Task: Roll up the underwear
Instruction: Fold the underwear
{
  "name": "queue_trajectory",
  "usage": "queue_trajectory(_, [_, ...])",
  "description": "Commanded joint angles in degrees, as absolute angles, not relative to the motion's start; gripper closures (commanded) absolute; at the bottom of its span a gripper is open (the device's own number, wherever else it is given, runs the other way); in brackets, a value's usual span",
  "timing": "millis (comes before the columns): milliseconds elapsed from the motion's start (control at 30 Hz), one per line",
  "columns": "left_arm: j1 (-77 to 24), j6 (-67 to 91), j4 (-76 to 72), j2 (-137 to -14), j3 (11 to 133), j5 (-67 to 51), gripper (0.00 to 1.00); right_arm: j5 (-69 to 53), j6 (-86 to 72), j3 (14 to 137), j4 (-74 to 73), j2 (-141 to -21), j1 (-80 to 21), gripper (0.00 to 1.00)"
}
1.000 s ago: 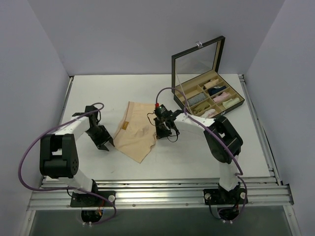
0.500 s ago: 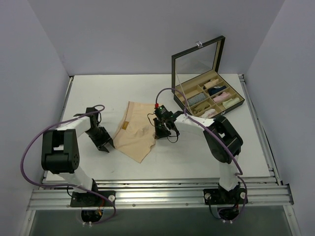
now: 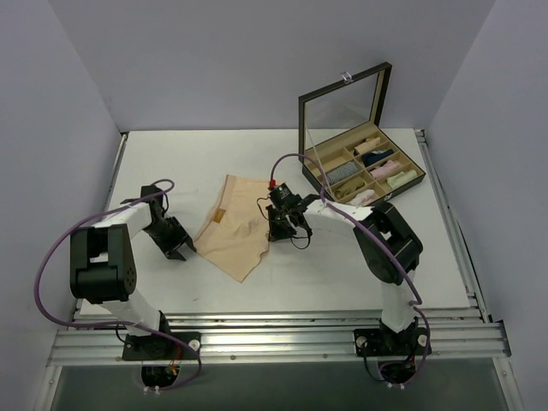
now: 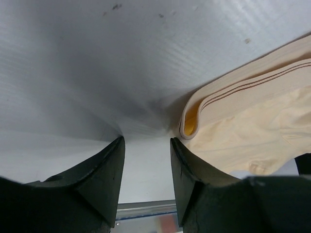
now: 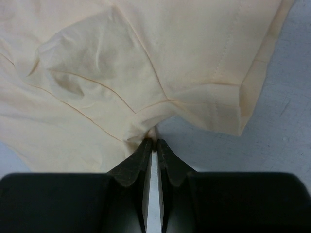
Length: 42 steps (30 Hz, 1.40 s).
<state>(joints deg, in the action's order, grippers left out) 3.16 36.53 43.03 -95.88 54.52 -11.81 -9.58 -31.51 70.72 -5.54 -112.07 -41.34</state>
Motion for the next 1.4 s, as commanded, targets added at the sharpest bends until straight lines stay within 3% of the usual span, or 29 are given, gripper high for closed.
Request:
queue_trajectory(0, [3.78, 35.42, 36.13, -95.27, 54.93, -15.55, 0.49, -10.11, -31.38, 69.87, -7.29, -113.11, -41.75, 0.94])
queue_trajectory(1033, [3.96, 36.74, 31.47, -87.36, 52.30, -19.77, 0.42, -10.46, -31.38, 68.20, -6.77, -113.29, -40.69, 0.96])
queue_trajectory(1367, [3.96, 37.18, 30.76, -92.63, 52.38, -17.76, 0.40, -10.55, -31.82, 68.29, -6.68, -113.03, -40.69, 0.96])
